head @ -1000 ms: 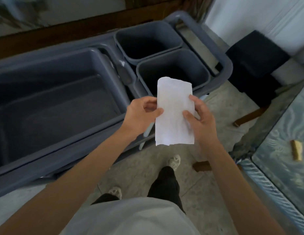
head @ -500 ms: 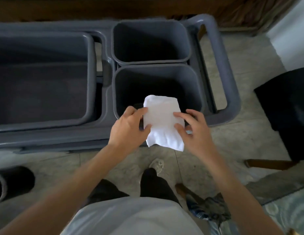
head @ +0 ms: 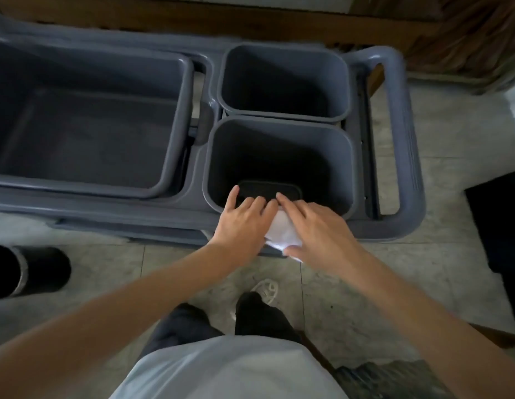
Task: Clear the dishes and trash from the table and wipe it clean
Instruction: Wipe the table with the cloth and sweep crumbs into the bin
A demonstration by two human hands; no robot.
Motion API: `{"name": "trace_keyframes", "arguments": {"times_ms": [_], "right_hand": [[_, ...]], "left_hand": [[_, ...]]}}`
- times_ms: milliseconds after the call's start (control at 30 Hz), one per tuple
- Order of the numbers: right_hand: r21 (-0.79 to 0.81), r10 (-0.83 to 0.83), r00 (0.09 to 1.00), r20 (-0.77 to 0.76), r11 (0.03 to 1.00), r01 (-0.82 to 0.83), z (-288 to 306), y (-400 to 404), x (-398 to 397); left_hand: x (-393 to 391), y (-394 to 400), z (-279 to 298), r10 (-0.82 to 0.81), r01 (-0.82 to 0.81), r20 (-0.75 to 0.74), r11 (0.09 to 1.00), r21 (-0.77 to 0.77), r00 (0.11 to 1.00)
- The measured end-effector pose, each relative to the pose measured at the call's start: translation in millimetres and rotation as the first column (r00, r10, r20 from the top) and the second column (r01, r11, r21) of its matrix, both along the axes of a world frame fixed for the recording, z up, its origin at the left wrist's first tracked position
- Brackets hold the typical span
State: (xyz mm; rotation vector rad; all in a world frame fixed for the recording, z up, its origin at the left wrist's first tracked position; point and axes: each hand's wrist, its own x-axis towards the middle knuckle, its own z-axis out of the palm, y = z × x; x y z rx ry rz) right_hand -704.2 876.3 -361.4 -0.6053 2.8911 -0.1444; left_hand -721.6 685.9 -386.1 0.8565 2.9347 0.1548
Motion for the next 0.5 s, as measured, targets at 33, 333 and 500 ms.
{"name": "trace_keyframes", "arguments": {"times_ms": [33, 333, 500], "right_hand": [[0.003, -0.004, 0.999, -0.042, 1.0, 0.004, -2, -1, -1], [-0.062, -0.037, 0.999, -0.029, 0.997, 0.036, -3, -2, -8], [-0.114, 0.055, 0.988, -0.143, 0.991, -0.071, 21, -28, -4]], "left_hand": [[-2, 0, -1, -0.002, 0.003, -0.017, 1.0, 0.016, 1.0], [-1, -3, -3, 0.019, -0.017, -0.043, 0.999, 0.044, 0.999], [24, -51, 28, 0.063, -0.056, -0.103, 0.996, 0.07, 0.993]]}}
